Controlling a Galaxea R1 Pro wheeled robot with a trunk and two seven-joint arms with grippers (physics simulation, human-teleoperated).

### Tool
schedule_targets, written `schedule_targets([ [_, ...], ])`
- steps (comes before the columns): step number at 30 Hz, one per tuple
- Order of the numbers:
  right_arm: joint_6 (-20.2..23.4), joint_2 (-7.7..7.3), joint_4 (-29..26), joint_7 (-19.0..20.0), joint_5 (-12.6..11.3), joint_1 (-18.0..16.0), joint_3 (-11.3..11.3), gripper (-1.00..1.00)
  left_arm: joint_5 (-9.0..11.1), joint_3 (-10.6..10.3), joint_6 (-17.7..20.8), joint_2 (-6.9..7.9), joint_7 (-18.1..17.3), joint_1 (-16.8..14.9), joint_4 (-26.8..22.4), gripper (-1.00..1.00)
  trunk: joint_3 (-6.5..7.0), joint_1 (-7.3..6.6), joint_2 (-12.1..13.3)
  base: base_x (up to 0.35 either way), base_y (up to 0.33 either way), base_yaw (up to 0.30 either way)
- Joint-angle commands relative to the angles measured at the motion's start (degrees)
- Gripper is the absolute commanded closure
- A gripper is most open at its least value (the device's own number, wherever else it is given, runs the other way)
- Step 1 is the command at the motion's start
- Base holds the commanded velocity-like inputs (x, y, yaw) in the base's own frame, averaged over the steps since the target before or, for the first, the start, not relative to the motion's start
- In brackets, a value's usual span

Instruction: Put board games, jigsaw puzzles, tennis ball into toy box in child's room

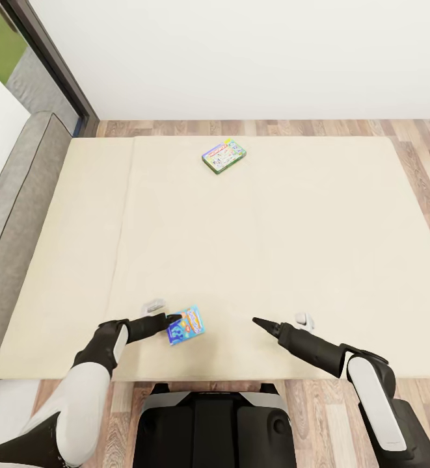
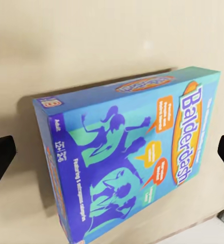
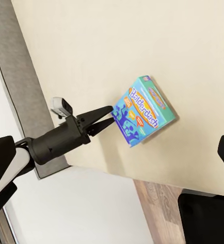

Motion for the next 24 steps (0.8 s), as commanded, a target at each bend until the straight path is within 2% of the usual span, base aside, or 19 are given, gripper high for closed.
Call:
schedule_targets([
  [1,0.2,0.0,0.0,0.5,0.5,0.0,-0.1,-1.0,-0.4,0.5,0.4,-0.02,-0.5,0.0,-0.1,-1.0,-0.06,0.03,-0.1,0.0,0.0,0.0],
  [5,0.3,-0.03,0.0,0.6,0.5,0.0,-0.1,-1.0,-0.4,0.4,0.1,0.4,-0.9,0.0,-0.1,-1.0,-0.06,0.03,-0.1,0.0,0.0,0.0],
  [7,0.3,-0.01,0.0,0.5,0.5,0.0,-0.2,-1.0,-0.4,0.3,0.0,1.33,-1.2,0.2,-0.2,-1.0,-0.06,0.03,-0.1,0.0,0.0,0.0],
  [11,0.3,-0.01,0.0,0.5,0.5,0.0,-0.2,-1.0,-0.2,0.3,-0.2,4.4,-3.2,0.5,-0.1,-1.0,-0.06,0.03,-0.1,0.0,0.0,0.0],
  [12,0.3,-0.01,0.0,0.5,0.5,0.0,-0.2,-1.0,-0.1,0.3,-0.2,5.75,-4.5,0.6,-0.1,-1.0,-0.06,0.03,-0.1,0.0,0.0,0.0],
  [15,0.3,0.0,0.0,0.5,0.6,0.0,-0.2,-1.0,-0.1,0.3,-0.2,7.63,-7.4,0.7,-0.1,-1.0,-0.06,0.03,-0.1,0.0,0.0,0.0],
  [19,0.3,0.0,0.0,0.5,0.8,0.0,-0.2,-1.0,-0.4,0.4,0.0,8.69,-10.2,0.8,-0.2,-1.0,-0.06,0.03,-0.1,0.0,0.0,0.0],
  [24,0.2,0.0,0.0,0.5,1.0,0.0,-0.2,-1.0,-0.5,0.3,0.1,9.09,-11.4,0.8,-0.2,-1.0,-0.06,0.03,-0.1,0.0,0.0,0.0],
])
